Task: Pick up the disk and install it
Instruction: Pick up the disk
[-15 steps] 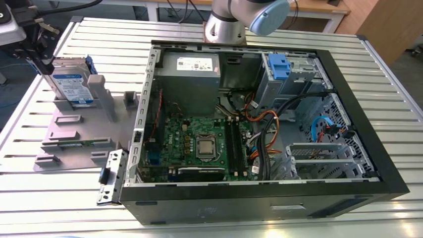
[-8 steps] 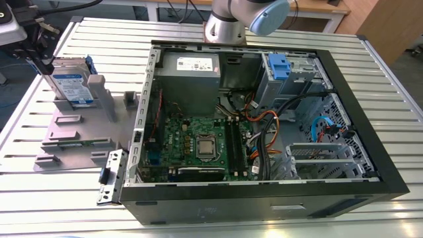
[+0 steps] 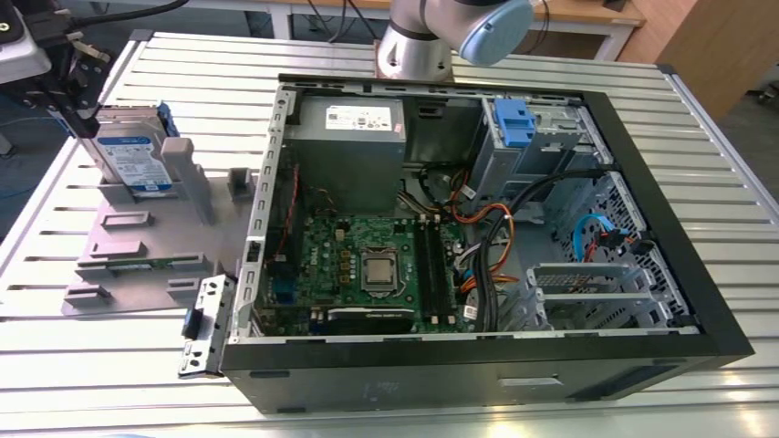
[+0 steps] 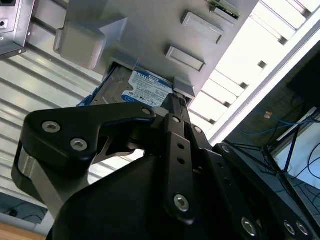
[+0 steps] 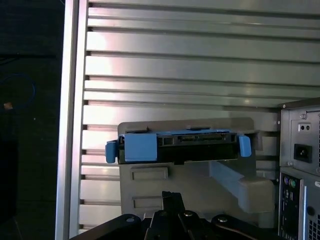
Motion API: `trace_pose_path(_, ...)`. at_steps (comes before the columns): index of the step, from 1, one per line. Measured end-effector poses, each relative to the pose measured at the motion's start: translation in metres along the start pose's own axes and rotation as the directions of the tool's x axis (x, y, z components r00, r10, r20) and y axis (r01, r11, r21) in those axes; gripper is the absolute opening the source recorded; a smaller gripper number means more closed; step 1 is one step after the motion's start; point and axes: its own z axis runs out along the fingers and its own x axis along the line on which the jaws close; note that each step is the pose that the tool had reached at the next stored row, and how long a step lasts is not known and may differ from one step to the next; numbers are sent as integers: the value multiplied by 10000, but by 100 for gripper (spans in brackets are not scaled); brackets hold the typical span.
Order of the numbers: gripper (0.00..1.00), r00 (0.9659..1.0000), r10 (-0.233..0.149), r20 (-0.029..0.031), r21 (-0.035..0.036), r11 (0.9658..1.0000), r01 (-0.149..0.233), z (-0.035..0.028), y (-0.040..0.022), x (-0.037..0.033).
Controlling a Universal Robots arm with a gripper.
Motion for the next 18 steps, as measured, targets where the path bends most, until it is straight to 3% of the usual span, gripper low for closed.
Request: trace_pose_path(18,11,9996,-265,-8,35,9996,265,0,0,0)
